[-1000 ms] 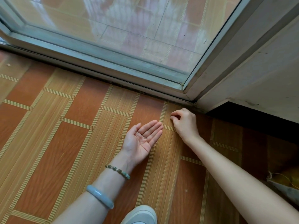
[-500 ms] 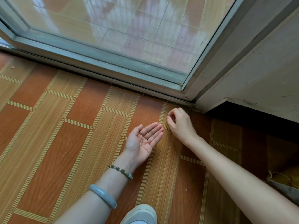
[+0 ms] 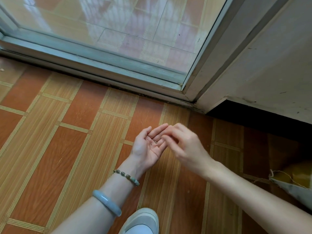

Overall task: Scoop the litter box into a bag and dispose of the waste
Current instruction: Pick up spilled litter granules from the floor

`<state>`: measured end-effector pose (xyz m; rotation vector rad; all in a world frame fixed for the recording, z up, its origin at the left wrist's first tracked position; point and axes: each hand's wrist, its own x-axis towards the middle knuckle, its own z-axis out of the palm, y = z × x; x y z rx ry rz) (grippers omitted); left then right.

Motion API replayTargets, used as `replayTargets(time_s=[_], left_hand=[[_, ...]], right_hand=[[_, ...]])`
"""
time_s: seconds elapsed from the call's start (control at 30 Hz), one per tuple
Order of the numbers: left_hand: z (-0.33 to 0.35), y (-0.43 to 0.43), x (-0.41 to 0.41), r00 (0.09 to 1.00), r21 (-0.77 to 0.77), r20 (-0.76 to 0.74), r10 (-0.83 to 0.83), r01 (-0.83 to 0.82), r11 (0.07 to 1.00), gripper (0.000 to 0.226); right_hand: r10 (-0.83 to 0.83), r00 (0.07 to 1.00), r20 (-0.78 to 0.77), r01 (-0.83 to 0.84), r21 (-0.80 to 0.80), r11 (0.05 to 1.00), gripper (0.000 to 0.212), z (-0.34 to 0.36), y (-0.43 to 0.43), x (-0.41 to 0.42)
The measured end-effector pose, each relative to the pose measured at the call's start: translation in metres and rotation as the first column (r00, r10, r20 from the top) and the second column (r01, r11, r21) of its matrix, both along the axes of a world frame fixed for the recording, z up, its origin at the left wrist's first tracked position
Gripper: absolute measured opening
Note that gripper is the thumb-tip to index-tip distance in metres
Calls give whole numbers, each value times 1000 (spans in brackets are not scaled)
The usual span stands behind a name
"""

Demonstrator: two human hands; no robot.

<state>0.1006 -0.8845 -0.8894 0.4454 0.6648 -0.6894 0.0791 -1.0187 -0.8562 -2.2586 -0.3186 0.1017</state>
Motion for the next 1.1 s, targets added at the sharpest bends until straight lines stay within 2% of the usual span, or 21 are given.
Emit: replayTargets(time_s=[0.1,0.2,0.3,0.4,0.73,0.9,1.0,1.1], left_hand=[[-1,-2,-1,999,11,-17,46,-46,999,49],[-2,-2,-3,998,21,-28,55,-54,998,45],[-5,-1,-5,998,39,-42,40,-38,999,45],[-9,-1,-6,997,54,-59,41,-38,998,46],[-15,0,-7,995,70,-90,45,-38,997,48],[-16,-3,-9,995,86,-94,36,-28,996,47],[-16,-6,-12,995,99,-98,22,-13,995,46],[-13,-9,-14,995,84,-101,7,1,996,46]], right_hand=[[-251,967,40,251,-2,968,13,-9,-24,4],[-344,939,2,341,-128,931,14,-31,-45,5],[-326,943,-62,306,-222,926,15,-53,-51,3],[-320,941,-110,287,-243,927,12,-64,-47,3],[-281,959,-38,262,-261,929,4,-75,-42,3],[-213,977,-12,196,-342,919,4,-74,-38,1],[-225,974,-16,217,-219,951,5,-52,-31,-3],[-98,995,-18,96,-109,989,4,-19,-17,-17]])
